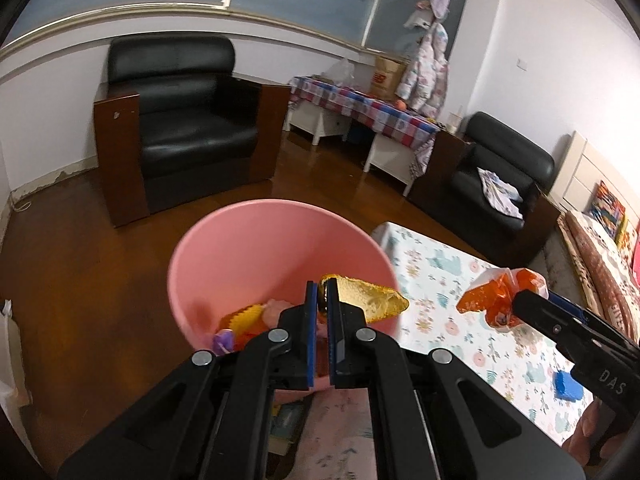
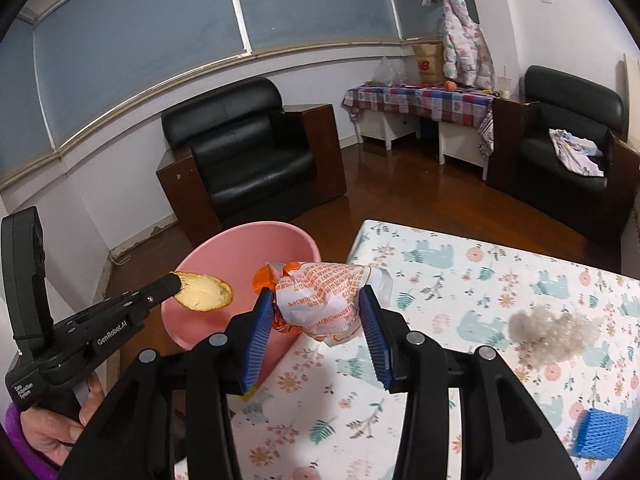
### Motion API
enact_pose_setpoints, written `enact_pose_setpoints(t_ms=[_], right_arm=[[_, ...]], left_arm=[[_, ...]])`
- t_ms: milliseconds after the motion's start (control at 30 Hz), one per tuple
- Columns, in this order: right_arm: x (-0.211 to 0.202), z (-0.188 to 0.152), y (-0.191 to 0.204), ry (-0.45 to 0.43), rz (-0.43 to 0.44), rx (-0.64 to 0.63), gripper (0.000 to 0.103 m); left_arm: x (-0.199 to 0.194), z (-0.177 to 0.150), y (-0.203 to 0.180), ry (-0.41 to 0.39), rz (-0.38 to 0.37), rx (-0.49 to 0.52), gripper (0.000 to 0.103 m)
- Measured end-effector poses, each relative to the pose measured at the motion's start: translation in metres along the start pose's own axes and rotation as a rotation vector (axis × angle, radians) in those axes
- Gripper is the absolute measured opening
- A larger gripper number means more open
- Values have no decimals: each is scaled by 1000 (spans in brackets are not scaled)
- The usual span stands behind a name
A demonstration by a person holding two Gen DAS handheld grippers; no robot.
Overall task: Collect trash
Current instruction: 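Carry the yellow chip and orange-white bag over the pink bucket, then open both tools to drop the chip and bag into the bucket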
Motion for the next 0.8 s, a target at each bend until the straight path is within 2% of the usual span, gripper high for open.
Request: enact_pose_setpoints(t_ms=[333, 800], right_arm=[[27, 6, 30, 34, 56, -36, 44], [79, 0, 72, 121, 135, -81, 44]], left_arm=[[-5, 2, 36, -4, 61, -54, 4], [9, -1, 62, 30, 103, -74, 4]])
Point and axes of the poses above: each gripper's, at about its wrist camera, not at the fingertips, and x roughly the way its jaws point, y to its left, z to its top, the point moved 1 cm from there along x, roughly the way its jaws point, and after that the axes turned 7 degrees about -z, right-handed, at the moved point
